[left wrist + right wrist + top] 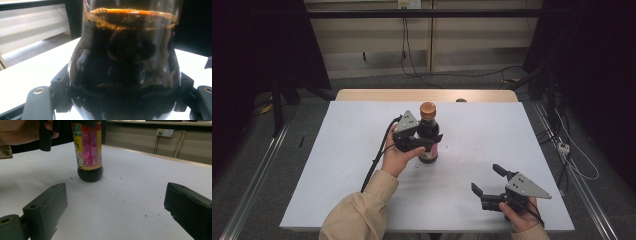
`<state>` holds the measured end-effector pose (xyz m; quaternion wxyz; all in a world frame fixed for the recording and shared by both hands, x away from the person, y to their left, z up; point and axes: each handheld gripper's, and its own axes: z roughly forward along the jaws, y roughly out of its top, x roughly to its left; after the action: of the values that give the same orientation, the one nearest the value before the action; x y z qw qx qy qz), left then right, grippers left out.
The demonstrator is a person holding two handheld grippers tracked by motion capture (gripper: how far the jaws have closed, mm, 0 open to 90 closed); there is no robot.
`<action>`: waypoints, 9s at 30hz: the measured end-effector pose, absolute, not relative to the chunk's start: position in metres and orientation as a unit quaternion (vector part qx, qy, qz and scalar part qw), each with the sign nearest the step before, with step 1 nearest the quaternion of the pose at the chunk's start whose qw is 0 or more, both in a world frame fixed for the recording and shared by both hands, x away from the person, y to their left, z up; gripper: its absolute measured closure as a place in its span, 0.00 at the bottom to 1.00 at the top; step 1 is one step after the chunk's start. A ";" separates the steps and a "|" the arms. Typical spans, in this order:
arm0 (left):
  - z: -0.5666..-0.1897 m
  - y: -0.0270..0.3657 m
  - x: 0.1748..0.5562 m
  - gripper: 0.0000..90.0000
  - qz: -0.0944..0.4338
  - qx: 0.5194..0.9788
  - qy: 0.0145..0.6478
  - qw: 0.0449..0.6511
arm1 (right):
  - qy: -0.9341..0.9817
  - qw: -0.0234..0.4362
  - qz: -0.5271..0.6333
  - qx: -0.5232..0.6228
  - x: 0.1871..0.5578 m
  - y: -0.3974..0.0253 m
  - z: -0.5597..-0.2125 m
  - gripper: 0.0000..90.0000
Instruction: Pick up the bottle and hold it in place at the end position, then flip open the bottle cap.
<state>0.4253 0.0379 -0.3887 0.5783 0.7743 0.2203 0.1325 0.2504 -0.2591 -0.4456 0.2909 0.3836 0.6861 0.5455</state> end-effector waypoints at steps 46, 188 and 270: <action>-0.390 0.038 0.425 0.30 0.168 0.778 0.217 0.566 | 0.697 0.255 0.540 0.397 0.300 -0.249 -0.424 0.04; -0.402 0.036 0.448 0.31 0.145 0.760 0.232 0.589 | 0.739 0.238 0.518 0.359 0.400 -0.167 -0.305 1.00; -0.404 0.033 0.446 0.34 0.152 0.773 0.237 0.569 | 0.775 0.239 0.493 0.314 0.406 -0.168 -0.285 1.00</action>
<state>0.4465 0.0331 -0.4036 0.5687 0.7729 0.2372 0.1517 0.4061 -0.1677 -0.2850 0.2391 0.3144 0.7752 0.4931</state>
